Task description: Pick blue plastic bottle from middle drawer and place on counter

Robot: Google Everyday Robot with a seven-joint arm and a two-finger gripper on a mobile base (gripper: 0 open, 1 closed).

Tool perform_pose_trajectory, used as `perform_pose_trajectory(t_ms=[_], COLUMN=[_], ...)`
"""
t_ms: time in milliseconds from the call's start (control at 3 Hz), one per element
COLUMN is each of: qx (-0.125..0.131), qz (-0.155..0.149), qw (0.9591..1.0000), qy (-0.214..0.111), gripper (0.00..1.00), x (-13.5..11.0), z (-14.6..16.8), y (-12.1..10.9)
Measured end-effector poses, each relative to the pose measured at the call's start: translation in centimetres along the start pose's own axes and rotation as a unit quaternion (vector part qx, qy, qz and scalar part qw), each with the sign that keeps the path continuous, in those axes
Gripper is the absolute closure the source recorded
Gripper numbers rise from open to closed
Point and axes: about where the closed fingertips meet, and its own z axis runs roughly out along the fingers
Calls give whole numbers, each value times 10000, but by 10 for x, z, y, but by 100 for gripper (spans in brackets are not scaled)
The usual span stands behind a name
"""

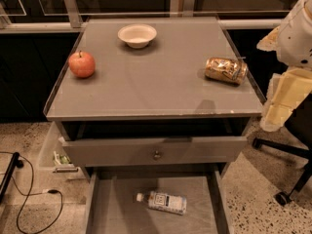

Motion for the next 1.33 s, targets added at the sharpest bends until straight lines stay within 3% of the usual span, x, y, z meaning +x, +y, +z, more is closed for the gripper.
perform_pose_trajectory(t_ms=[333,667,1000,1333], qx=[0,-265,-698,-957], qz=[0,32,49,99], qw=[10000,9996,9975,9953], qy=[0,65,-64,73], gripper=[0,0,0,0], x=[0,12,39,53], z=[0,33,97,120], y=[0,17,58,83])
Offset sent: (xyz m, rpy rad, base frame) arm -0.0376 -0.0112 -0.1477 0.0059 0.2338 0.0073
